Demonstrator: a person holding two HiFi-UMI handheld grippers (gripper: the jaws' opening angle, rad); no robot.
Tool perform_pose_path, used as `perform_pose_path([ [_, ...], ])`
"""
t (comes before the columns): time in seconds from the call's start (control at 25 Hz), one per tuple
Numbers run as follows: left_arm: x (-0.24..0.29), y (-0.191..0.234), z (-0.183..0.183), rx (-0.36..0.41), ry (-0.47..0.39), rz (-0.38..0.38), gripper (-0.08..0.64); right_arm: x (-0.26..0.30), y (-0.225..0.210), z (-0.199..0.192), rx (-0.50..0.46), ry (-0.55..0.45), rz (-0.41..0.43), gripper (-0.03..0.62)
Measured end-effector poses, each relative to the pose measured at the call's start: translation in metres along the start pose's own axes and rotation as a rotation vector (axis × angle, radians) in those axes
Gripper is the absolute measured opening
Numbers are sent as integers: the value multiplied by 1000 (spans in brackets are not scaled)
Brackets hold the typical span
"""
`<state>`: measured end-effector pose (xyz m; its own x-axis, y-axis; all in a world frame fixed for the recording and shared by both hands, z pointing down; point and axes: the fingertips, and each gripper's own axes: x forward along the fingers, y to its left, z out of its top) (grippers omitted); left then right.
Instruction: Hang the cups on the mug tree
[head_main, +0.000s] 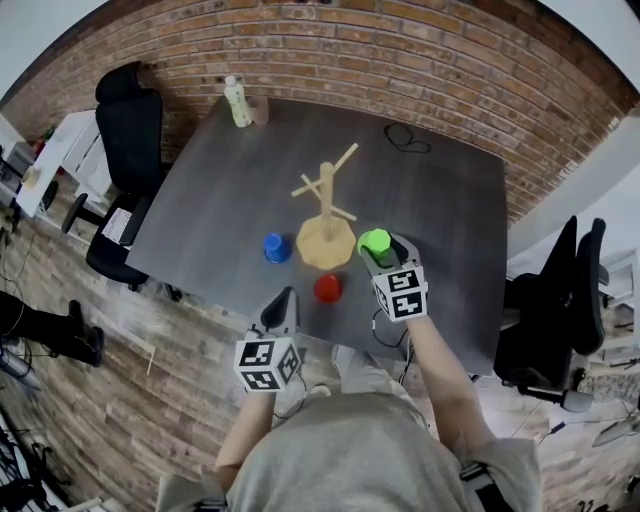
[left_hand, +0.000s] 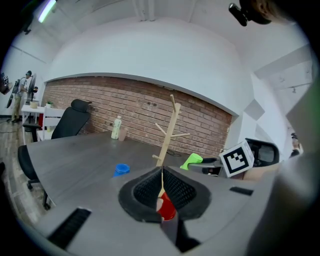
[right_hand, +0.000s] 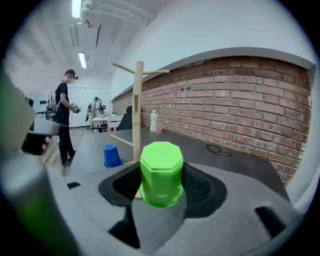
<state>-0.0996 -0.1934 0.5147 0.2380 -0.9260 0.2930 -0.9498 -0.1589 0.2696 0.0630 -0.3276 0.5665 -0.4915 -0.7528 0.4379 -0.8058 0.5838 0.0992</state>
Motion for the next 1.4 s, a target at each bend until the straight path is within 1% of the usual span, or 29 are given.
perform_pose_path([
  [0.4,-23,-8,3,15,-10,-32,11,-36,10,46,-29,-79,-13,249],
  [0.92,-48,-15,1,-1,-32,-61,11,-78,15,102,-75,-185,-49,249],
  [1.24,-57,-17,2,-7,-40,-64,11,-87,21,136,-102,-243,-47,249],
  [1.4,-61,-15,3,-8,-45,-56,11,-85,26,145,-109,-258,-36,249],
])
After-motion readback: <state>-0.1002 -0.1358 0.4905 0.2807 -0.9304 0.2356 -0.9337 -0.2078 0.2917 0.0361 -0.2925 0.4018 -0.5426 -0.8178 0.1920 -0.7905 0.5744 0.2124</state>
